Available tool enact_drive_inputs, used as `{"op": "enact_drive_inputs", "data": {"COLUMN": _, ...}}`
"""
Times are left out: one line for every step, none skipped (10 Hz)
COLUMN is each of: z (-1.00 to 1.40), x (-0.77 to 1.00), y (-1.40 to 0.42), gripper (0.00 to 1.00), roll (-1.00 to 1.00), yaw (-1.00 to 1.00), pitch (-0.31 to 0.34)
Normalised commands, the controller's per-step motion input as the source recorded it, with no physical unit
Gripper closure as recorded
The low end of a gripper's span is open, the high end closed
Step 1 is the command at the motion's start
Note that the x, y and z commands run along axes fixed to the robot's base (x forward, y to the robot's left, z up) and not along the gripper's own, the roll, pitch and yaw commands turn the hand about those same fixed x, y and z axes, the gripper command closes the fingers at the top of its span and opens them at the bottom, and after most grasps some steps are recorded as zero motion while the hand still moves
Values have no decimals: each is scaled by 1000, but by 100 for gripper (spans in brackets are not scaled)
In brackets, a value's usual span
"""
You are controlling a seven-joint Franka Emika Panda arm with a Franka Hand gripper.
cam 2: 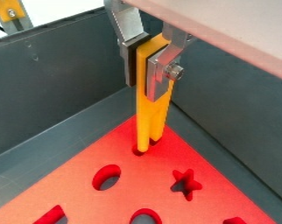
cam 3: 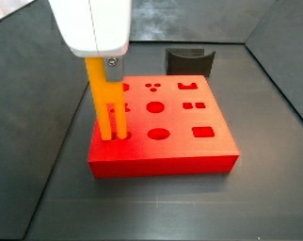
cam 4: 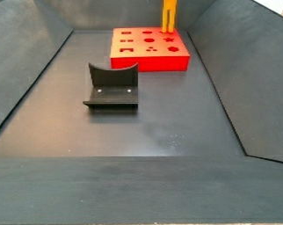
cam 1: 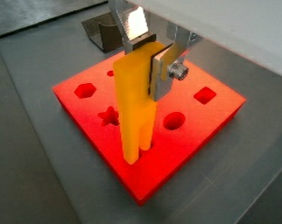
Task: Pick up the square-circle object. Move up. Rotate the square-circle object. Place the square-circle object on the fixture. Regrasp the square-circle object. Move to above the board. Insert the square-circle object.
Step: Insert the square-circle object.
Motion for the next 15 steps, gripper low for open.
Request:
{"op": "enact_drive_inputs", "data": {"z": -214, "x": 217, "y": 0, "gripper": 100, "roll": -11, "yaw": -74, "pitch": -124}}
{"op": "enact_drive_inputs", "data": {"z": -331, "x": 14, "y": 0, "gripper": 100, "roll": 0, "yaw": -80, "pitch": -63}}
{"op": "enact_drive_inputs", "data": {"z": -446, "x": 0, "y": 0, "gripper": 100, "roll": 50, "yaw": -60, "pitch": 0}}
{"op": "enact_drive_inputs", "data": {"z": -503, "x": -120, "y": 17, "gripper": 100, "roll": 83, "yaw": -83, "pitch": 19}}
{"op": "enact_drive_inputs", "data": {"z": -486, "x": -57, "y": 46, "gripper": 100, "roll": 89, "yaw": -151, "pitch": 34}}
{"op": "enact_drive_inputs", "data": {"z": -451, "x": 0, "y": 80, "gripper": 100, "roll": 69, "yaw": -186, "pitch": 27}}
{"op": "enact_drive_inputs", "data": {"z": -480, "x": 71, "y": 69, "gripper": 100, "roll": 60, "yaw": -197, "pitch": 0}}
{"op": "enact_drive_inputs", "data": {"z": -577, "x": 63, "y": 20, "gripper": 100, "roll": 66, "yaw": -160, "pitch": -49}}
{"op": "enact_drive_inputs", "data": {"z": -583, "x": 329, "y": 0, "gripper": 100, "roll": 39, "yaw": -89, "pitch": -13}}
{"op": "enact_drive_inputs", "data": {"z": -563, "x": 289, "y": 0, "gripper": 100, "roll": 63, "yaw": -54, "pitch": -17}}
{"op": "enact_drive_inputs", "data": {"z": -686, "x": 134, "y": -26, "gripper": 100, "roll": 87, "yaw": -29, "pitch": -90}}
{"op": "enact_drive_inputs", "data": {"z": -763, "x": 57, "y": -31, "gripper": 100, "roll": 123, "yaw": -26, "pitch": -100}}
{"op": "enact_drive_inputs", "data": {"z": -586, "x": 91, "y": 0, "gripper": 100, "roll": 43, "yaw": -17, "pitch": -103}}
{"op": "enact_drive_inputs", "data": {"z": -154, "x": 0, "y": 0, "gripper": 100, "roll": 0, "yaw": 0, "pitch": -170}}
{"op": "enact_drive_inputs", "data": {"z": 0, "x": -23, "y": 0, "gripper": 100, "roll": 0, "yaw": 0, "pitch": -6}}
